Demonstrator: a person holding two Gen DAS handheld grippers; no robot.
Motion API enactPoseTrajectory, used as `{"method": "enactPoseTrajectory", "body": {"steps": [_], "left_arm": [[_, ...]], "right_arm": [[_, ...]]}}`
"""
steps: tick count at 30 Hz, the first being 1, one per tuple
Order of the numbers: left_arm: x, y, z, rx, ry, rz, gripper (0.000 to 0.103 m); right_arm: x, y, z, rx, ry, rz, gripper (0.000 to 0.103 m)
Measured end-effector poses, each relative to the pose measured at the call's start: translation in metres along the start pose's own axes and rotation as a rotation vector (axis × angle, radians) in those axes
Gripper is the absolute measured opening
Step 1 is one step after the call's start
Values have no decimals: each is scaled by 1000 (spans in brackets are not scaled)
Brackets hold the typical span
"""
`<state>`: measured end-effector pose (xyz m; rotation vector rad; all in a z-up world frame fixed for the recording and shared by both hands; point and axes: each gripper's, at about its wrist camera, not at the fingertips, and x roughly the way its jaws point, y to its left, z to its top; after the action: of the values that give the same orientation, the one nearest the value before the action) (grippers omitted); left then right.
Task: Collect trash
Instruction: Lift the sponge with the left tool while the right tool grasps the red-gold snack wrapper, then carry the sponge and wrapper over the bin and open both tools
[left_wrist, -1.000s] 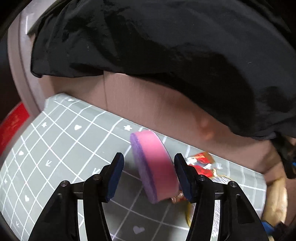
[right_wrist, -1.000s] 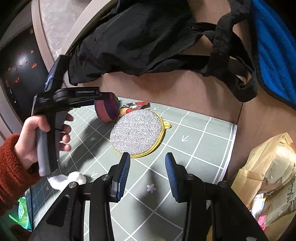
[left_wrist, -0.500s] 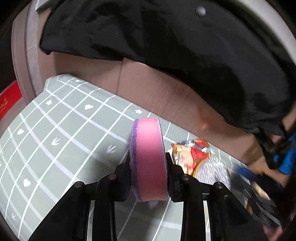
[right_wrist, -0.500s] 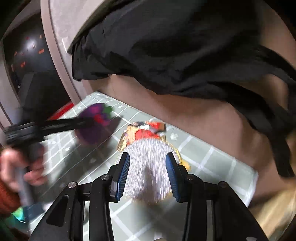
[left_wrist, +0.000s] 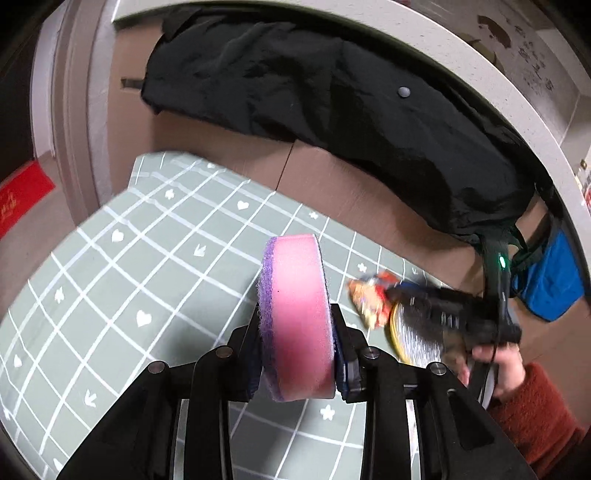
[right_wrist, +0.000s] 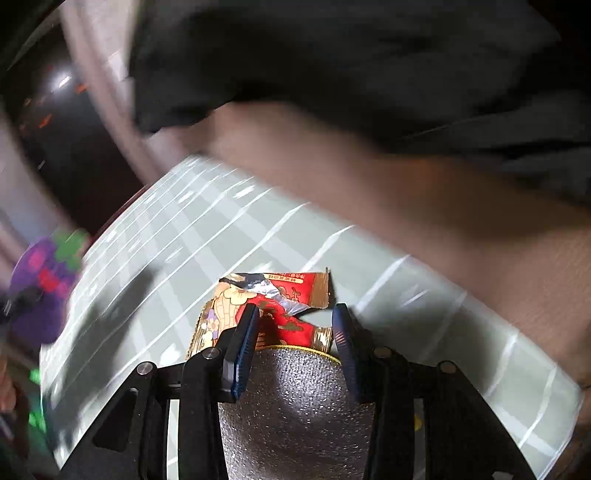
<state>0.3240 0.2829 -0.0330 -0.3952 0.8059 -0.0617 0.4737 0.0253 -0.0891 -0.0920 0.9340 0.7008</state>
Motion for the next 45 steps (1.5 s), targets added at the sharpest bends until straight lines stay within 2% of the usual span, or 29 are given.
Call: {"method": "enactPoseTrajectory", "body": {"steps": [5, 9, 13, 17, 19, 21, 22, 26, 31, 35, 40, 45], "left_arm": [[1, 12, -12, -39, 16, -15, 32], [-12, 16, -20, -44, -12, 1, 32], [-26, 20, -25, -44, -39, 18, 32], [-34, 27, -27, -48, -43, 34, 32], [-37, 31, -29, -54, -46, 46, 32], [-40, 33, -30, -58, -50, 55, 32], [-41, 32, -30, -58, -53, 56, 32], [-51, 17, -25, -26, -98, 60, 32], [-74, -20, -13, 56, -215, 73, 32], [-91, -46, -6, 91, -278, 64, 32], [-110, -92, -5, 171, -379, 70, 32], [-117, -146, -5, 259, -426, 59, 32]], "right_arm": [[-7, 63, -36, -180, 63, 25, 36], [-17, 99, -44, -280, 50, 8, 36], [-3, 115, -32, -323, 63, -46, 38], [18, 107, -26, -308, 120, -83, 39], [18, 105, -20, -291, 116, -78, 39], [13, 104, -17, -263, 120, -60, 29], [11, 103, -17, -257, 114, -52, 18], [-27, 116, -22, -282, 15, -79, 13], [-90, 131, -11, -288, -164, -162, 13], [-141, 133, -5, -274, -270, -181, 13], [-190, 127, -12, -257, -357, -202, 13], [-231, 102, -21, -188, -421, -213, 13]]}}
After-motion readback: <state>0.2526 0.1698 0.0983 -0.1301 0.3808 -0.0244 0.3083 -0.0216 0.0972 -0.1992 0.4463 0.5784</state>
